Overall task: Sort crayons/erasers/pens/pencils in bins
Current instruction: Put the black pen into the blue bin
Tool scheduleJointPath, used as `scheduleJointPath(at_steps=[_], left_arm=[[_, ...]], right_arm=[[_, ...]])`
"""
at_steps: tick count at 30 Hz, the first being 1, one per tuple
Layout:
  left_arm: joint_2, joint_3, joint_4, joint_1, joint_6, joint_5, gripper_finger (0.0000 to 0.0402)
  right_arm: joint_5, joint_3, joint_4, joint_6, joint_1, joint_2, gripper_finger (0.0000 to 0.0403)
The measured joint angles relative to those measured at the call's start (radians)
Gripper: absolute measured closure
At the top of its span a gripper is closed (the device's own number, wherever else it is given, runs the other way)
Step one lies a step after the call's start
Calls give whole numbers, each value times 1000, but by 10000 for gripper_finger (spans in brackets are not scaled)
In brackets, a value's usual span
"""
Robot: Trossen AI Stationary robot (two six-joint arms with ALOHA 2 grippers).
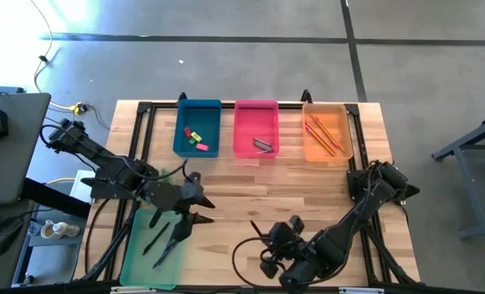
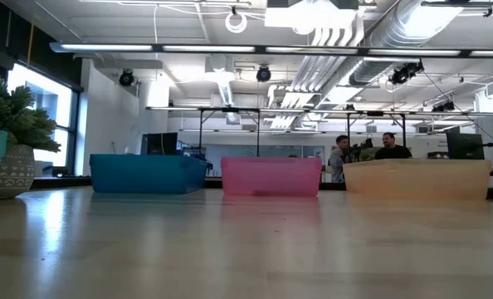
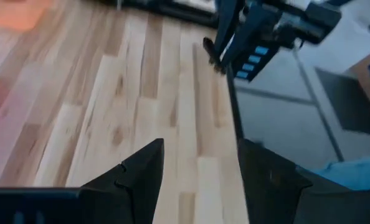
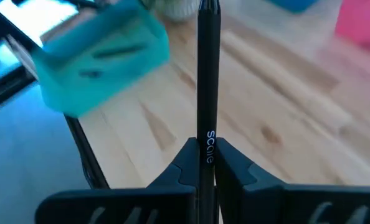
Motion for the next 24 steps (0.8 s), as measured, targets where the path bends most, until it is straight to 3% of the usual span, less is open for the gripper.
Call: scheduleJointPath(at_steps=[14,24], left_arm=[[0,0,210,1,33,-46,209],[0,0,332,6,76,-109,209]], right_arm=[[117,200,26,-393,-92,-2,396],[89,328,57,-638,-162,-2,395]])
